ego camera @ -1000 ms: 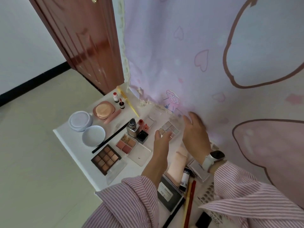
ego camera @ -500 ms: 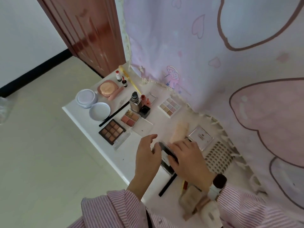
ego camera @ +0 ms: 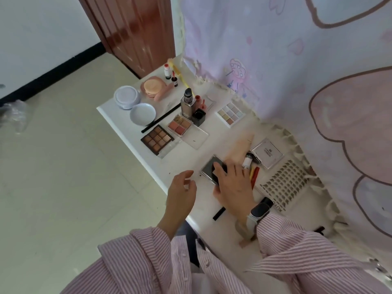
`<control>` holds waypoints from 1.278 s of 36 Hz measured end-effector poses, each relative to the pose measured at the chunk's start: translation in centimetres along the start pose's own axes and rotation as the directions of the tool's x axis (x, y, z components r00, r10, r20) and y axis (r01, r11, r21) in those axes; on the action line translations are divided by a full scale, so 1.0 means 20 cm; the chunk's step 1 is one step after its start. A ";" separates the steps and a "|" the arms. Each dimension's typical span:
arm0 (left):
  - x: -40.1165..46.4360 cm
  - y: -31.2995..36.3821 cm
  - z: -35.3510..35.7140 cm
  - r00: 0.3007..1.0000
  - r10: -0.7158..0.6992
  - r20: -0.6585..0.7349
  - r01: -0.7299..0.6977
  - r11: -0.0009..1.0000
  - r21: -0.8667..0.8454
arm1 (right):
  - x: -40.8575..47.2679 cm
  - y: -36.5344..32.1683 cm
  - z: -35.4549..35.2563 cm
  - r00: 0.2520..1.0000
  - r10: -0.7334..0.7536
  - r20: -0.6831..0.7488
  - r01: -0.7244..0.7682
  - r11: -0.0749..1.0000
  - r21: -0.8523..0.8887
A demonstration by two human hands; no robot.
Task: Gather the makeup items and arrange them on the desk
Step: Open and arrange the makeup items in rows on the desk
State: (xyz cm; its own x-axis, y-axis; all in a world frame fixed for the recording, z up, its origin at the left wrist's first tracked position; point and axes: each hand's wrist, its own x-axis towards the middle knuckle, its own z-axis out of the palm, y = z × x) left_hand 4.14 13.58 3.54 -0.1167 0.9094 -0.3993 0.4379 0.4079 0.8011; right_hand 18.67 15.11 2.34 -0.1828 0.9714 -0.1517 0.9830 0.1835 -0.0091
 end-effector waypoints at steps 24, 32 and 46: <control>-0.03 0.10 -0.06 0.939 -0.128 0.319 0.317 0.684 -0.657 | 0.01 -0.03 -0.26 0.940 0.164 0.298 -0.296 -0.037 0.954; 0.04 0.09 -0.19 0.945 -0.229 0.232 0.324 0.578 -0.749 | -0.01 0.09 -0.21 0.965 -0.122 -0.232 0.229 0.825 0.516; 0.06 0.18 -0.14 0.783 -0.326 0.530 0.613 0.260 -0.746 | -0.02 -0.02 -0.29 0.984 -0.177 0.011 0.110 0.660 0.743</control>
State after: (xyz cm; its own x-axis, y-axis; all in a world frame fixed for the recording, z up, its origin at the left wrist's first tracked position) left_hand 2.99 16.29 7.18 0.2389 0.5358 -0.8098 -0.6228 0.7244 0.2956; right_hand 18.21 15.43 8.10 -0.3538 0.9218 -0.1587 0.6425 0.1162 -0.7575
